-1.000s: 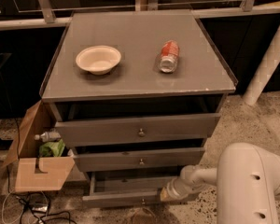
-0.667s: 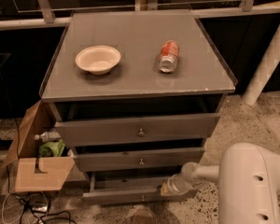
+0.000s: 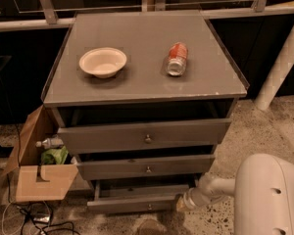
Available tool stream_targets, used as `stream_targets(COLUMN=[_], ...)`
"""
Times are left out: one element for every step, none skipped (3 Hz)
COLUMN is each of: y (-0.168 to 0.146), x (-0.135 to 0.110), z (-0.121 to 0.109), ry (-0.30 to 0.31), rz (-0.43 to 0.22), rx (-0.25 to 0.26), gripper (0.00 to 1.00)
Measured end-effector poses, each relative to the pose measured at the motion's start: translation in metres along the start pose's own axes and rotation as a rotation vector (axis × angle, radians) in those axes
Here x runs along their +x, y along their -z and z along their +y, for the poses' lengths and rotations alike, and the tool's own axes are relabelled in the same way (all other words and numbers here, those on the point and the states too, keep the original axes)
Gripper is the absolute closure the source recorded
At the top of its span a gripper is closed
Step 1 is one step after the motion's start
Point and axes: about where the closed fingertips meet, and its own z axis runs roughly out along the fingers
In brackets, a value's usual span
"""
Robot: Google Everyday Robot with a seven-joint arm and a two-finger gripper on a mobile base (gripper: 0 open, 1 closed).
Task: Close bottom drawer
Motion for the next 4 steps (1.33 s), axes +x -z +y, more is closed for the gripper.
stream_targets(y=[0.004, 0.005, -0.013, -0.027], x=[0.022, 0.022, 0.016, -0.014], z=[-0.033, -0.034, -0.025, -0.006], ry=[-0.082, -0.083, -0.078, -0.069], rz=[0.024, 0.024, 0.035, -0.001], rx=[0.024, 0.024, 0.035, 0.034], gripper=[1.0, 1.0, 1.0, 1.0])
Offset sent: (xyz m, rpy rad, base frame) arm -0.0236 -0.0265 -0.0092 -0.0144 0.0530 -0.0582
